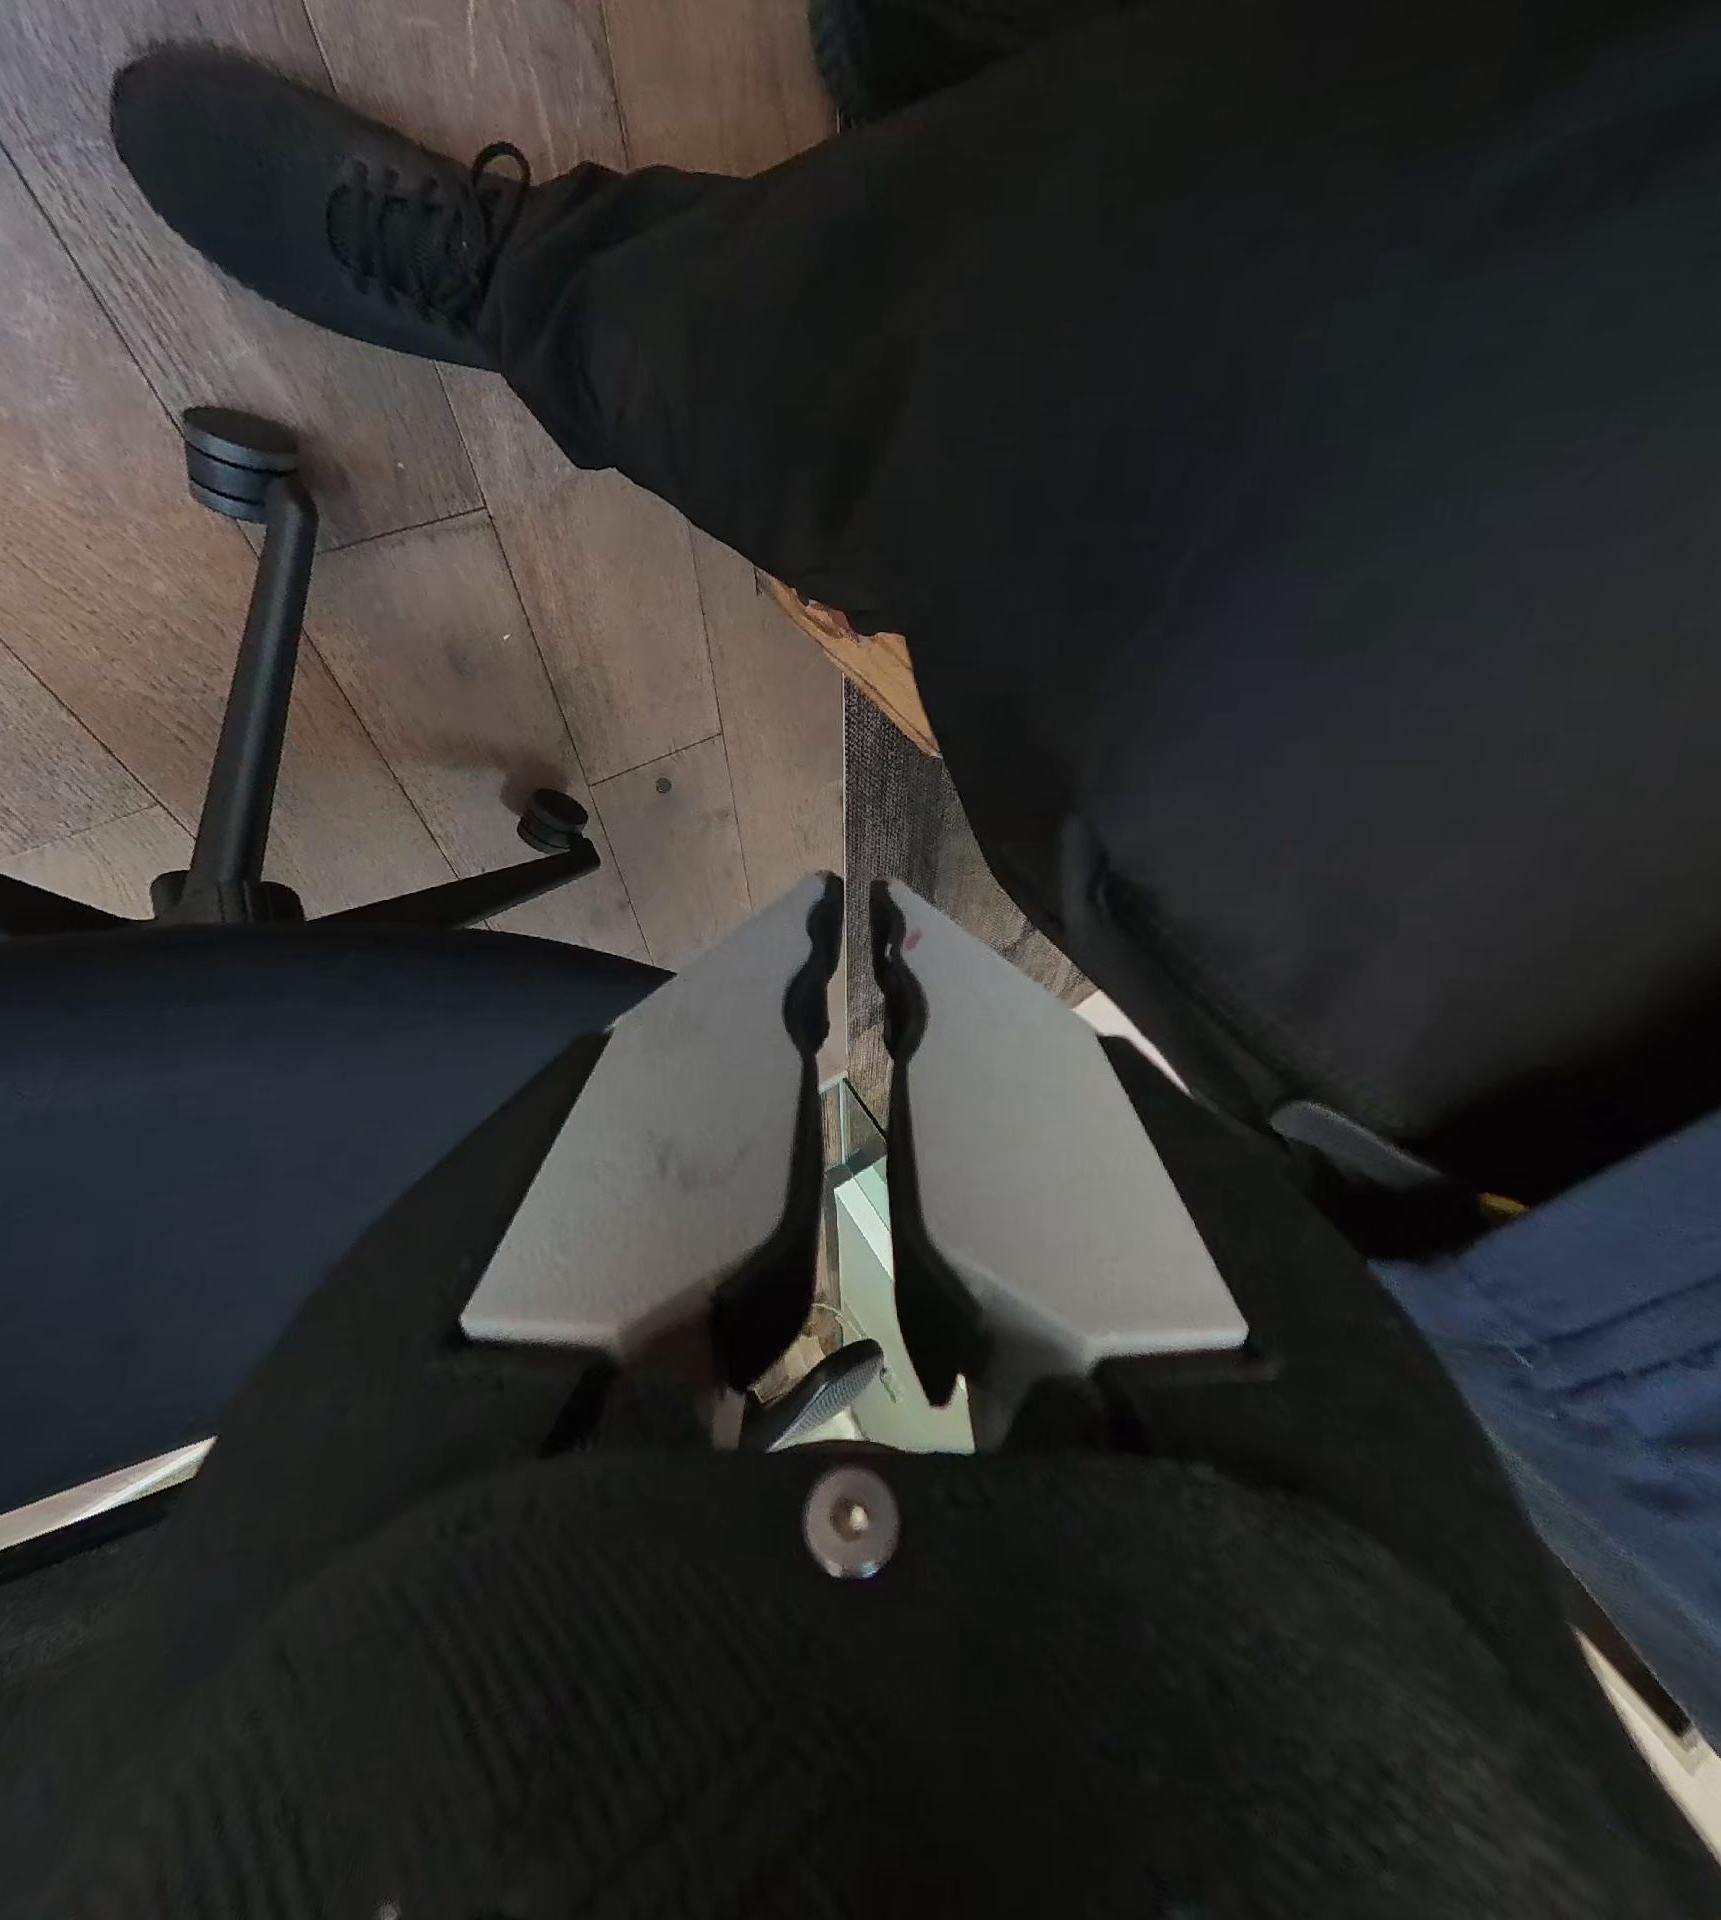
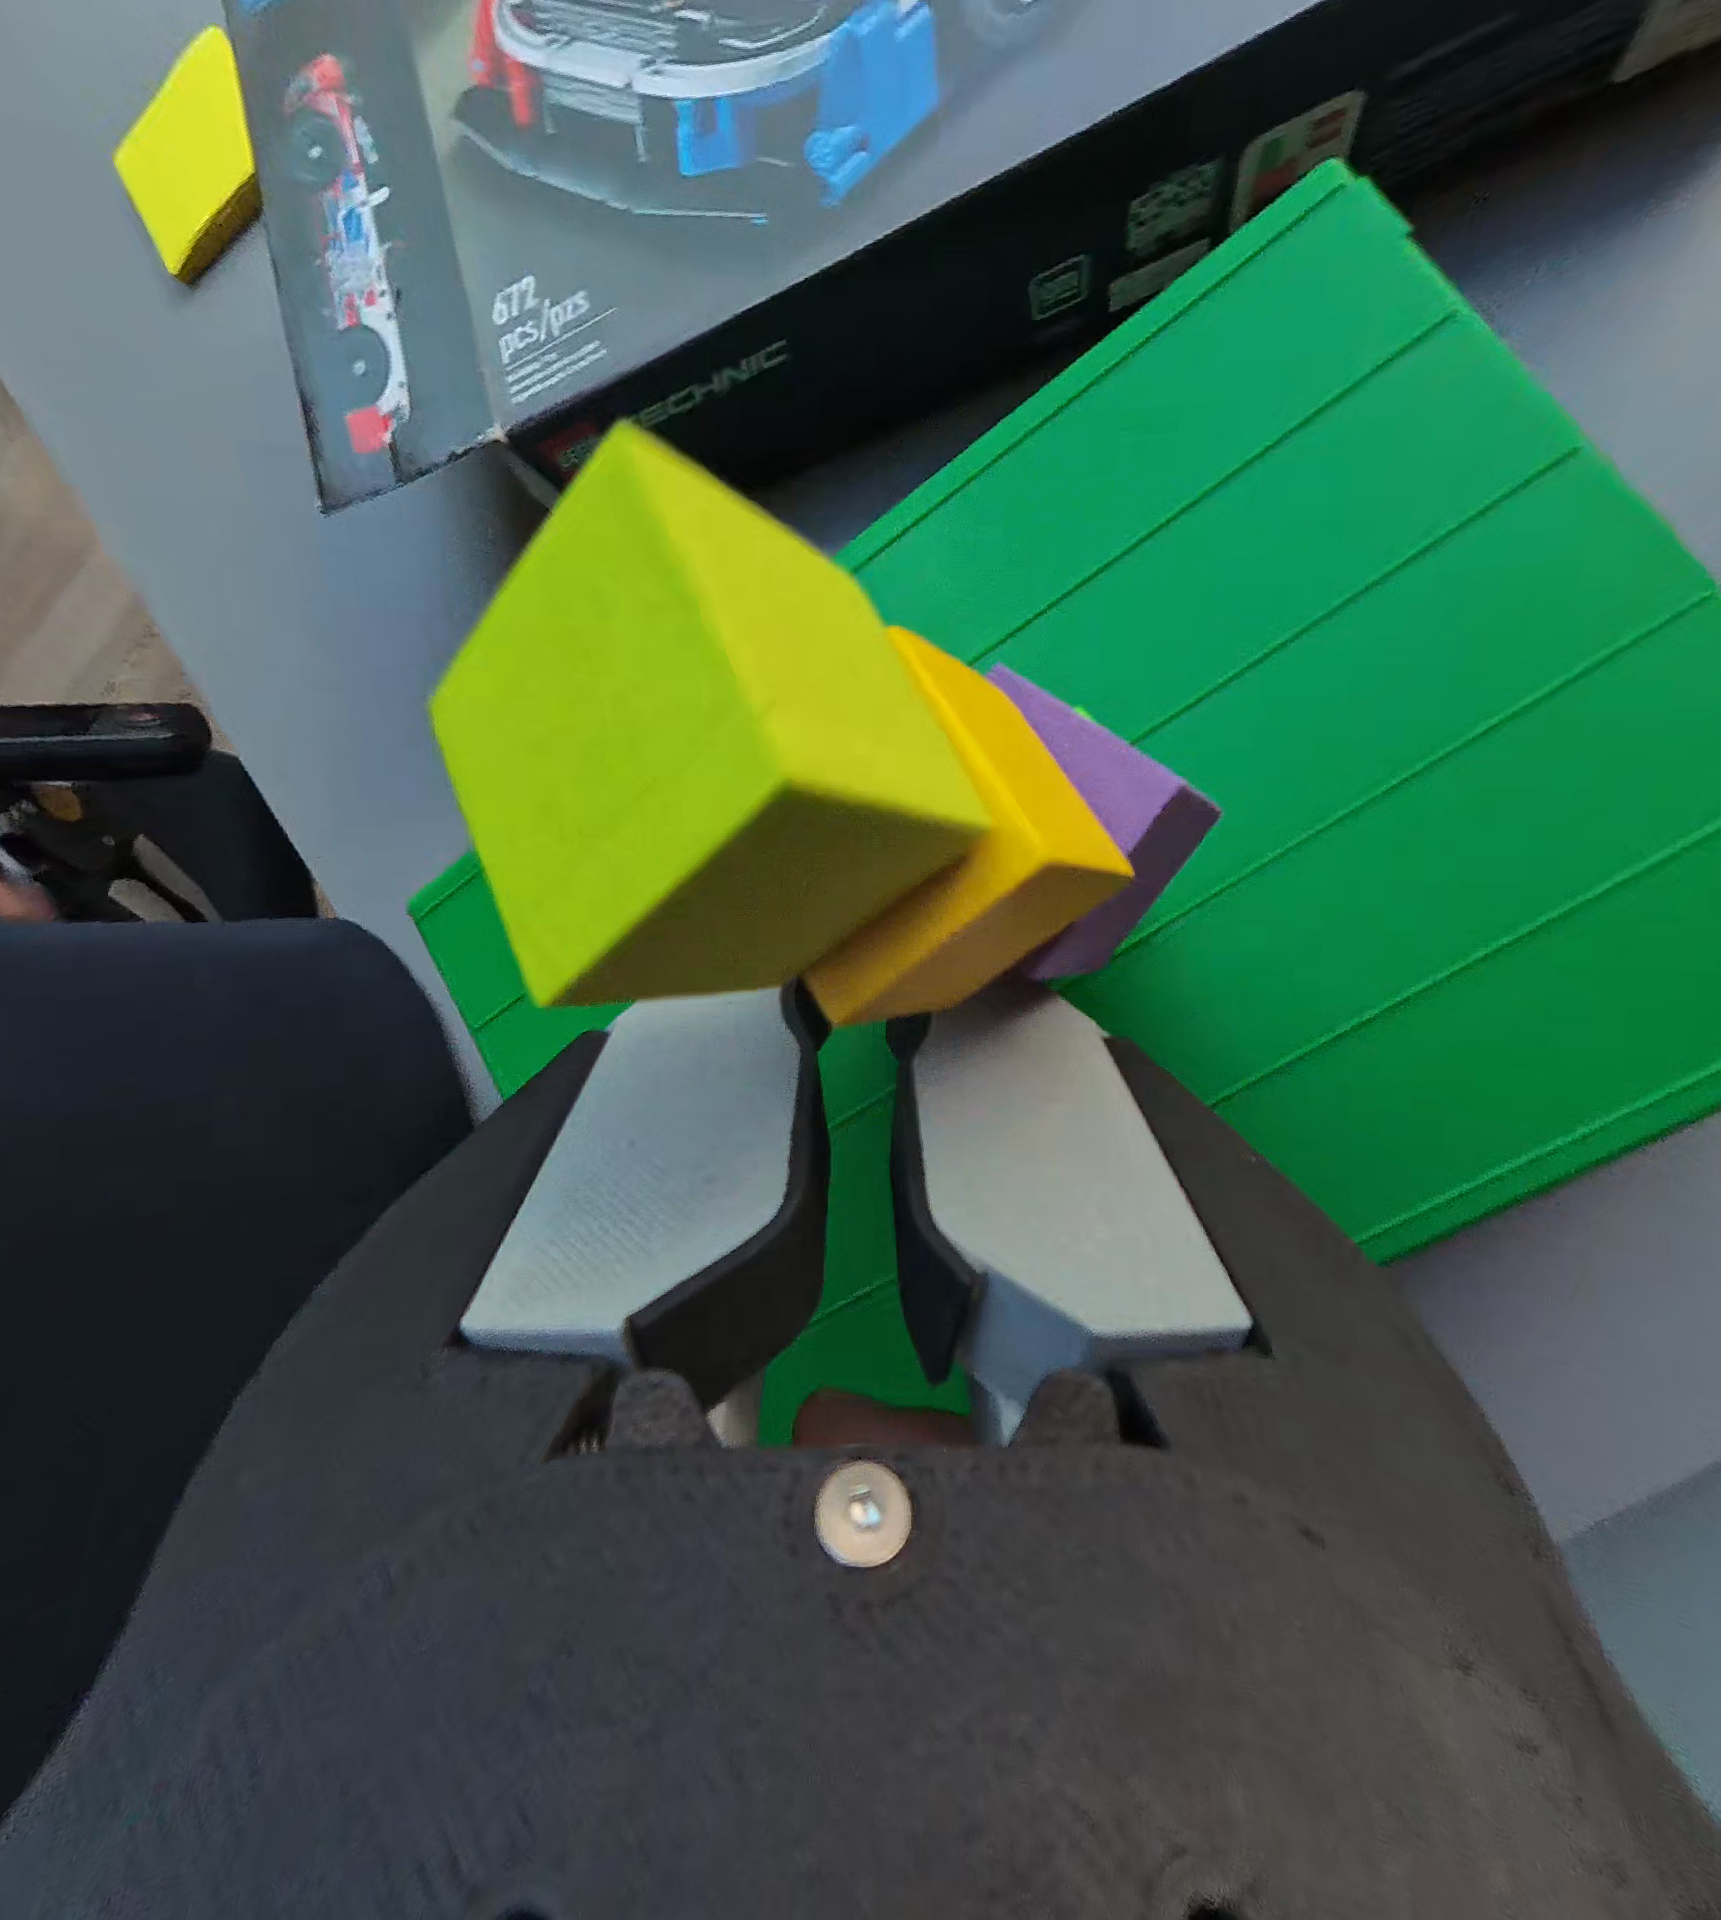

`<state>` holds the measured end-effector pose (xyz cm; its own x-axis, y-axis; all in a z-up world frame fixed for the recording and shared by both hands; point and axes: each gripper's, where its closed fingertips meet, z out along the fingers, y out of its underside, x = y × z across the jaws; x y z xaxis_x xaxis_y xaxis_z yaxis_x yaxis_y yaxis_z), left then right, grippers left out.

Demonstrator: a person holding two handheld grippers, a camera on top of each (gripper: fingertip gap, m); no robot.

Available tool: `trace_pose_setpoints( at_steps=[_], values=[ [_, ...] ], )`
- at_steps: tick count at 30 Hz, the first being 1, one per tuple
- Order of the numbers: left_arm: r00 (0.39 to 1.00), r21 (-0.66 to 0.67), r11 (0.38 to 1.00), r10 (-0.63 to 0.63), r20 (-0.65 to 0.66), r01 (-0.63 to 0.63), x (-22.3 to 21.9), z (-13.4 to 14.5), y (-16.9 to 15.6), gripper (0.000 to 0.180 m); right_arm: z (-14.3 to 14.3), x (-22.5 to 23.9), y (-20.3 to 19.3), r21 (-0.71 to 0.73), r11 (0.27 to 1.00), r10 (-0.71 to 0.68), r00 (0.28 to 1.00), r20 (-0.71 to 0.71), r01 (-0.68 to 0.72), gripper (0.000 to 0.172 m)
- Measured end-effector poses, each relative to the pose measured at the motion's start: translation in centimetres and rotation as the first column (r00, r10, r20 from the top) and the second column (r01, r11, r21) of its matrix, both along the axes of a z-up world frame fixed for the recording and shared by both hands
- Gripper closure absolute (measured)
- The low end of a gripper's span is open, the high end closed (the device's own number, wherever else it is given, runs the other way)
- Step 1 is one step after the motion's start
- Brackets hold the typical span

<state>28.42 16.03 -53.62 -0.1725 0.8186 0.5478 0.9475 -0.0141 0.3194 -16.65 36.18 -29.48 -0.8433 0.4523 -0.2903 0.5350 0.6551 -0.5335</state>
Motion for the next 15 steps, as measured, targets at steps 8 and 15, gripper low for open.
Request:
trace_pose_setpoints(
  at_steps=[8,15],
  values=[
    [0.999,0.006,0.999,0.035,-0.019,-0.035,-0.2,0.2,0.5,0.178,2.7,-1.9,2.9,0.029,0.999,-0.023,0.998,-0.064,0.025,0.17],
    [1.0,0.011,1.0,0.017,0.002,-0.017,1.1,0.1,1.1,0.177,3.7,-1.9,5.8,0.056,0.997,-0.046,0.993,-0.109,0.053,0.17]
  ],
)
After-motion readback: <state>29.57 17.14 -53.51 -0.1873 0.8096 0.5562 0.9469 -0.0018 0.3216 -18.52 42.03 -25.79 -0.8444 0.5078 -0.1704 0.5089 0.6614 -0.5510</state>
